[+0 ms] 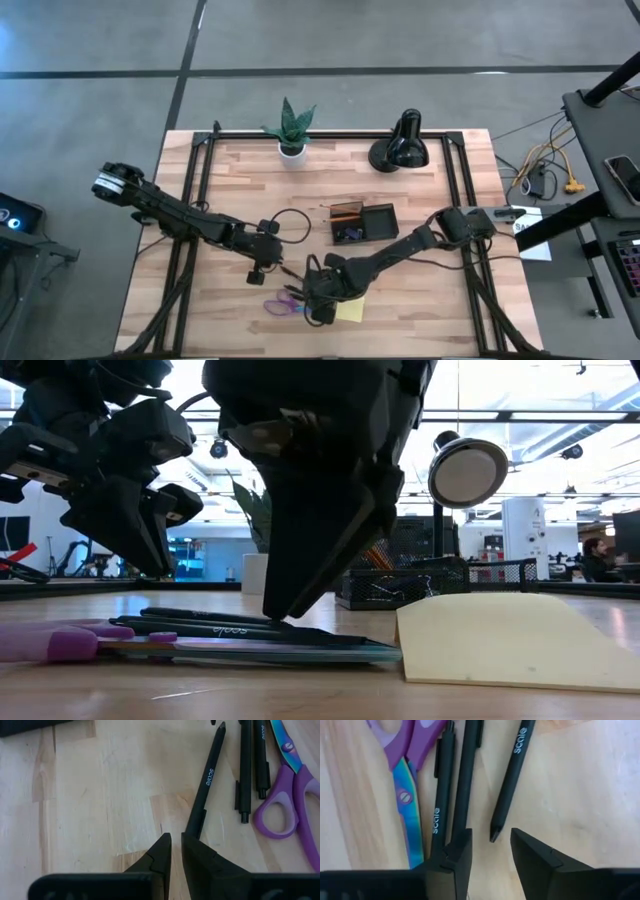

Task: Pick and place office supplies into organizer
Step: Put the top black ballpen into the black desk organizer

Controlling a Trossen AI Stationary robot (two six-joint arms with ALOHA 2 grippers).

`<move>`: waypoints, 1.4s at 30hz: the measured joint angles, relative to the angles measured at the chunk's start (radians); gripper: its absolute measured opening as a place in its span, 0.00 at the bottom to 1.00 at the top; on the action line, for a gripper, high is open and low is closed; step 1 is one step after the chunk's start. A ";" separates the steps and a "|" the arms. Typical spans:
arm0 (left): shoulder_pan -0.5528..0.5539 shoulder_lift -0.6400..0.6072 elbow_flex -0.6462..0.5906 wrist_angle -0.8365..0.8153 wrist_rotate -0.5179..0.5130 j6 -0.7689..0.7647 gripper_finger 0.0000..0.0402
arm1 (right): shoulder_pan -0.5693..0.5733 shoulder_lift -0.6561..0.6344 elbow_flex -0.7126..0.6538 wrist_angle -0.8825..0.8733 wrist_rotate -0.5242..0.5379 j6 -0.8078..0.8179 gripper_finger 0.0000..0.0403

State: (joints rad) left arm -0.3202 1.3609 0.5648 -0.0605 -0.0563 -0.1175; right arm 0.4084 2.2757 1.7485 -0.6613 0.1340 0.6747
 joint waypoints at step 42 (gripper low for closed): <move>-0.001 -0.017 0.040 -0.031 0.000 -0.006 0.07 | -0.008 0.033 -0.076 0.124 0.117 0.012 0.07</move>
State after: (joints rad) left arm -0.3210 1.3442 0.6049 -0.0918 -0.0564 -0.1239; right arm 0.4000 2.3085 1.6727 -0.5378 0.2514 0.6868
